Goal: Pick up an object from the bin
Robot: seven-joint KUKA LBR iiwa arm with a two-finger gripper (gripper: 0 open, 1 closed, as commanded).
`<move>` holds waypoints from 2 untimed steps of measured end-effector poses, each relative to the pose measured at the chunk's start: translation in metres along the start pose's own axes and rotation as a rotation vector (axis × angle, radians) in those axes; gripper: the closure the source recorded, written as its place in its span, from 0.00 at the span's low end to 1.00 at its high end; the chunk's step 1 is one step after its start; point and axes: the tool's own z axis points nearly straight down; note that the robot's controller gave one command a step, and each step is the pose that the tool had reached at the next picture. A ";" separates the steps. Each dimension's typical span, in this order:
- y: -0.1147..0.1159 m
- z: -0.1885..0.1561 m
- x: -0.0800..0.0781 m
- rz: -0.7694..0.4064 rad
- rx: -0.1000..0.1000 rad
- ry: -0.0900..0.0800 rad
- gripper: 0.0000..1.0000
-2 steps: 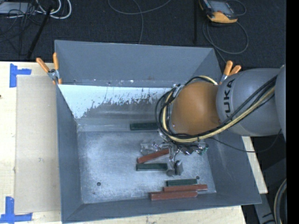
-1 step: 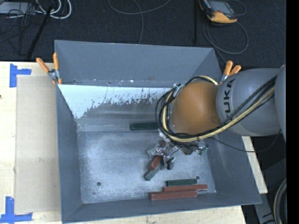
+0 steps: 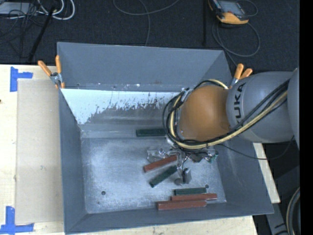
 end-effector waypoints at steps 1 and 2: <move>0.000 0.000 0.000 0.001 0.000 0.000 1.00; 0.000 0.000 0.000 0.002 0.000 0.000 0.00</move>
Offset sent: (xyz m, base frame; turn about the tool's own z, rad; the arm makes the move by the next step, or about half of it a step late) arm 0.0000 0.0000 0.0000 0.0000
